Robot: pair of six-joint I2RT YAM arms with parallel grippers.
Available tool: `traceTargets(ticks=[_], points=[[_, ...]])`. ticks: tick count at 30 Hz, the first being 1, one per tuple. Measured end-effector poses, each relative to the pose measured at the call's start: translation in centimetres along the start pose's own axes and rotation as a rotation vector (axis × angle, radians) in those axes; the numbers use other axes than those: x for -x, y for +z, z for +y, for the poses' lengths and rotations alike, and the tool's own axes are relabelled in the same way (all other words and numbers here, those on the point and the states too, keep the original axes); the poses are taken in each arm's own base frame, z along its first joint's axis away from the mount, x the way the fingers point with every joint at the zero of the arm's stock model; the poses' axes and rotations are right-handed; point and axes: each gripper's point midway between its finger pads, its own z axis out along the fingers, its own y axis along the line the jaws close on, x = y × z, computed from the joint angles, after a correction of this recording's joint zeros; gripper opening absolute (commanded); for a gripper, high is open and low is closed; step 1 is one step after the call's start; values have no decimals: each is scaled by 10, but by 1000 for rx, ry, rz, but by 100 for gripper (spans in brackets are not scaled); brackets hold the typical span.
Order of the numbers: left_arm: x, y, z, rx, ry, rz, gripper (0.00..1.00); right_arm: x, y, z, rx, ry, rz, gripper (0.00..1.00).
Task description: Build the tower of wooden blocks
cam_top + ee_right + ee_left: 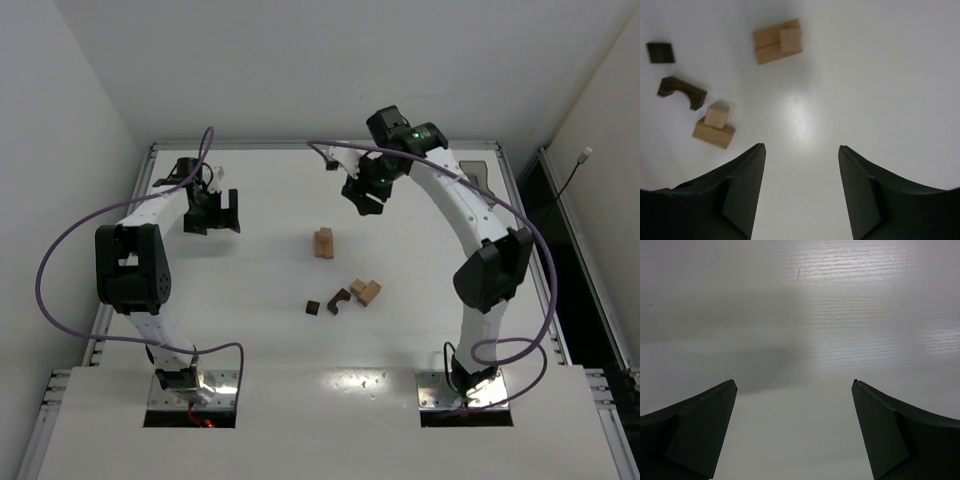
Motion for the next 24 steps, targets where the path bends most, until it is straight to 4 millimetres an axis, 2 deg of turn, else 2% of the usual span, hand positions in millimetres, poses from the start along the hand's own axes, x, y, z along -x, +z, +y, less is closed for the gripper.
traceTargets(ticks=[2, 3, 5, 8, 11, 14, 17, 24], points=[[0, 0, -1, -6, 0, 0, 100, -13, -13, 16, 43, 0, 6, 51], [0, 0, -2, -9, 0, 0, 100, -18, -9, 29, 89, -2, 16, 50], [0, 0, -3, -16, 0, 0, 100, -29, 8, 58, 202, -5, 40, 50], [0, -1, -4, -23, 1, -2, 100, -57, 39, 107, 362, -2, 112, 50], [-1, -3, -5, -26, 2, -3, 100, -76, 54, 140, 447, -7, 179, 47], [-3, -6, -6, -27, 5, -8, 100, -68, 63, 149, 454, -4, 178, 46], [-2, -10, -6, -28, 7, -18, 100, -63, 71, 149, 430, 37, 160, 46], [-1, -11, -6, -28, 7, -19, 100, -95, 99, 156, 354, 188, 238, 46]])
